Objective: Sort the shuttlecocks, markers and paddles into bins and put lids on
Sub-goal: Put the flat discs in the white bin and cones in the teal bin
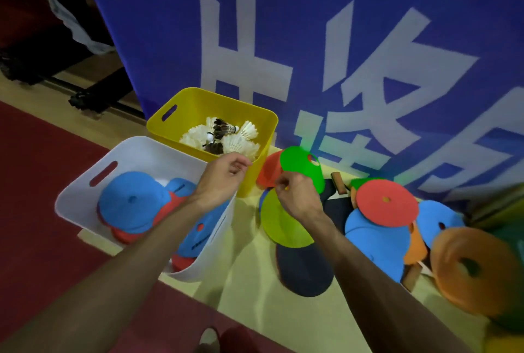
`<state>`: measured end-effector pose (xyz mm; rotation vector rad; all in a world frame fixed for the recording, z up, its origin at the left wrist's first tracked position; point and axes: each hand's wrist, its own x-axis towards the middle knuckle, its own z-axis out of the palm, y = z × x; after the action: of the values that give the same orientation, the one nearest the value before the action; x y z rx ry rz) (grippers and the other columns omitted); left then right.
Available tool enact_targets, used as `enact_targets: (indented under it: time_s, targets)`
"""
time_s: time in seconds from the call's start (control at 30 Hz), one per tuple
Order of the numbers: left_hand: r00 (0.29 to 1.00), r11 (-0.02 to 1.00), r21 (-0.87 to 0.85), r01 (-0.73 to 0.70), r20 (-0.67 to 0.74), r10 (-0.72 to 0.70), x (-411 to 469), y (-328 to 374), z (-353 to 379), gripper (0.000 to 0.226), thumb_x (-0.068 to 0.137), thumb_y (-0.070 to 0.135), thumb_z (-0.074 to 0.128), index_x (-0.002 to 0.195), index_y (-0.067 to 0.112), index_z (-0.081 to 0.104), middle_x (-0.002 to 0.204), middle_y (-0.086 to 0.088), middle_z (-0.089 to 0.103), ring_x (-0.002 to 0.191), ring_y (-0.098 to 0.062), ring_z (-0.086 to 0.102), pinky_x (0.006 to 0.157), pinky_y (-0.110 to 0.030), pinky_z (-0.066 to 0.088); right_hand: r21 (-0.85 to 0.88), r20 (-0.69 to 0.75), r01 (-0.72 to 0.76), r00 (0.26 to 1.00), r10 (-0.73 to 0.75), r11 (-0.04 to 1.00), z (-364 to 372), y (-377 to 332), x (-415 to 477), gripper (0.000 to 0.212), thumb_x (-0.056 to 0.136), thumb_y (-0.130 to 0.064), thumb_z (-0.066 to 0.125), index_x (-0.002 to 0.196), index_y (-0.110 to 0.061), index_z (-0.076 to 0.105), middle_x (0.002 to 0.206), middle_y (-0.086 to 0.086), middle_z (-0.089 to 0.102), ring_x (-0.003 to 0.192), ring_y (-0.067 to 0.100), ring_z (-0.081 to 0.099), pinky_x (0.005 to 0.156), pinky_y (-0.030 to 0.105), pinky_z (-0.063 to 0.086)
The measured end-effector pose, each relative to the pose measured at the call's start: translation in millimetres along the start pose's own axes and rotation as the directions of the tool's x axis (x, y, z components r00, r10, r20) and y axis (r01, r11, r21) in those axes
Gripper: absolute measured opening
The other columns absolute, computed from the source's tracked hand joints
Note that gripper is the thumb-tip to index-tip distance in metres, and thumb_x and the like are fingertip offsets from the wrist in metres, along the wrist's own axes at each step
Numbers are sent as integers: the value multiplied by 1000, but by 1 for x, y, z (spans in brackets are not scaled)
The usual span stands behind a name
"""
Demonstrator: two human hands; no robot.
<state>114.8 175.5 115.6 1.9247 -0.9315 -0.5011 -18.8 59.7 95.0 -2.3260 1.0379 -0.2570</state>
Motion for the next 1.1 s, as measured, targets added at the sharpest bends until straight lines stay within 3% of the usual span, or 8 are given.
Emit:
enact_targets:
  time_s: [0.23, 0.4, 0.63, 0.83, 0.93, 1.1]
  targets:
    - [985, 1000, 10, -15, 172, 13, 2, 37, 92, 19, 87, 1, 58, 88, 18, 65, 85, 3, 66, 74, -8, 59, 66, -7, 43, 47, -18, -210, 977, 211, 976, -45, 97, -23, 27, 83, -11, 51, 102, -17, 70, 109, 11, 64, 105, 33, 62, 85, 36, 50]
    - [953, 998, -4, 59, 297, -55, -6, 48, 165, 34, 85, -3, 58, 78, 30, 59, 79, 9, 63, 81, -20, 63, 78, -30, 48, 89, 2, -316, 948, 317, 945, -71, 169, -41, 28, 84, -12, 51, 106, -16, 68, 111, 16, 68, 107, 37, 59, 89, 39, 50]
    - [912, 978, 12, 206, 359, -197, -12, 56, 258, 32, 81, -6, 55, 80, 25, 60, 83, -1, 64, 89, -23, 62, 87, -34, 48, 102, -20, -404, 913, 408, 909, -102, 248, -62, 28, 86, -14, 52, 110, -13, 67, 111, 16, 68, 108, 35, 59, 85, 33, 47]
    - [873, 956, 233, 177, 412, -262, -10, 40, 306, 22, 84, 1, 54, 95, 20, 58, 105, -7, 64, 95, -21, 61, 85, -28, 47, 274, -67, -460, 867, 494, 845, -113, 293, -58, 23, 89, -18, 54, 108, -12, 66, 110, 11, 69, 108, 29, 60, 85, 32, 46]
    - [850, 927, 347, 145, 436, -296, -8, 34, 324, 31, 86, 3, 55, 117, 9, 58, 122, -11, 57, 110, -23, 57, 94, -28, 43, 371, -103, -457, 845, 525, 808, -110, 304, -50, 26, 92, -27, 55, 112, -12, 62, 107, 8, 70, 106, 27, 60, 85, 34, 45]
    - [823, 870, 471, 146, 430, -371, 2, 29, 341, 48, 87, 8, 56, 134, 9, 46, 134, -13, 44, 124, -25, 48, 105, -31, 37, 451, -157, -427, 826, 541, 784, -101, 317, -30, 36, 92, -34, 55, 121, -12, 54, 105, 6, 66, 104, 26, 60, 88, 39, 48]
